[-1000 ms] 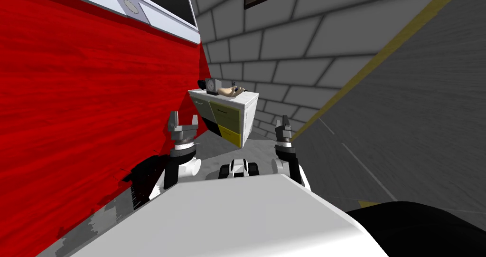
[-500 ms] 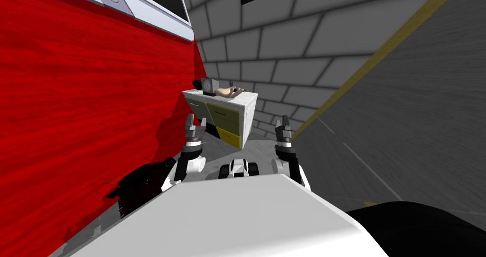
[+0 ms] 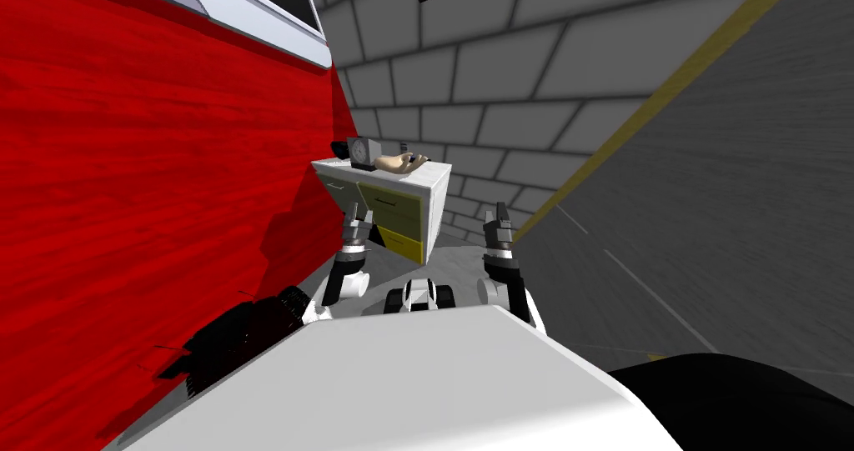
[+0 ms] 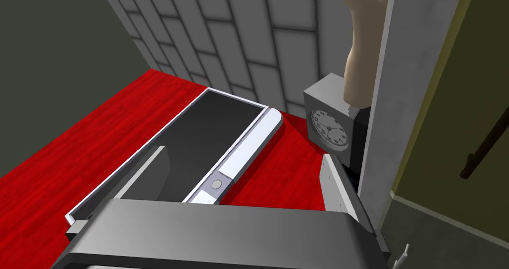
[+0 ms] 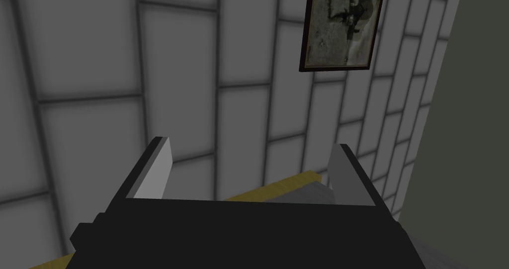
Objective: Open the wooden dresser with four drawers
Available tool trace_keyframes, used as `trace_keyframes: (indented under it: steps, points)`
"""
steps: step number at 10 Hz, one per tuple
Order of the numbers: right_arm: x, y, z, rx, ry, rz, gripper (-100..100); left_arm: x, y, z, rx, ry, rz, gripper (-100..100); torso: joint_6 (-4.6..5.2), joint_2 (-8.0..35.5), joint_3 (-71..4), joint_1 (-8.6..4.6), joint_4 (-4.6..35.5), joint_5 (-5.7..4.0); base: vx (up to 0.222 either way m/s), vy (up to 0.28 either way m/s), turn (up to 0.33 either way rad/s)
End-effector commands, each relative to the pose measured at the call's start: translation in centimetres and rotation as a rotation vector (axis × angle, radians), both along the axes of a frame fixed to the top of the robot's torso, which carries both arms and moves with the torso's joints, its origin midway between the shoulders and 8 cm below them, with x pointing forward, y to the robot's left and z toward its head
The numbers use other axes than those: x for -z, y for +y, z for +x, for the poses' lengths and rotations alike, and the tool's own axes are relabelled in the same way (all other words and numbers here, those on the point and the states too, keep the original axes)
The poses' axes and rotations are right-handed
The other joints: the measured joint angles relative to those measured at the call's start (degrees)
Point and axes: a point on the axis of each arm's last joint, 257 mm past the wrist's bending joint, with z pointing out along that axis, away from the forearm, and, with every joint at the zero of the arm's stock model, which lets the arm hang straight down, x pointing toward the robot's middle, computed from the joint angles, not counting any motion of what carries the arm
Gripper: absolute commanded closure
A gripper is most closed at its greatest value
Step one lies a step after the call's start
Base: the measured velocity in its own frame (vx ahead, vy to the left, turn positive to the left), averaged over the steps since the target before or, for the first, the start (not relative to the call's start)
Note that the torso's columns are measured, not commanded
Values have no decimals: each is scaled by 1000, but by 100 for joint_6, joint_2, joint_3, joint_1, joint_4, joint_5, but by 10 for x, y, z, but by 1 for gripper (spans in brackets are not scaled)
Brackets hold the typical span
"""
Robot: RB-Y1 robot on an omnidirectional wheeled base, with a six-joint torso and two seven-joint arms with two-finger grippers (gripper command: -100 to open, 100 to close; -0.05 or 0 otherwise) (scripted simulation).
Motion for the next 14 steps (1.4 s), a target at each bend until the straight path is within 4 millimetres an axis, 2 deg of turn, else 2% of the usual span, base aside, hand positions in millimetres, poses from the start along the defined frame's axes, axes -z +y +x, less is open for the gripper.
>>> trace_keyframes:
  steps: [1, 7, 14]
  points:
    - [0, 0, 0, 0, 0, 0, 0, 22, -12, 16, 14, 56, 6, -100, 0, 1, 1, -1, 0, 0, 67, 61, -105]
    - [0, 0, 0, 0, 0, 0, 0, 63, -34, 38, 49, 157, 66, -100, 0, 0, 0, 1, 0, 0, 57, 50, -75]
    - [0, 0, 0, 0, 0, 0, 0, 124, -58, 61, 93, 293, 180, -100, 0, -5, -3, -1, -2, 0, 62, 57, -85]
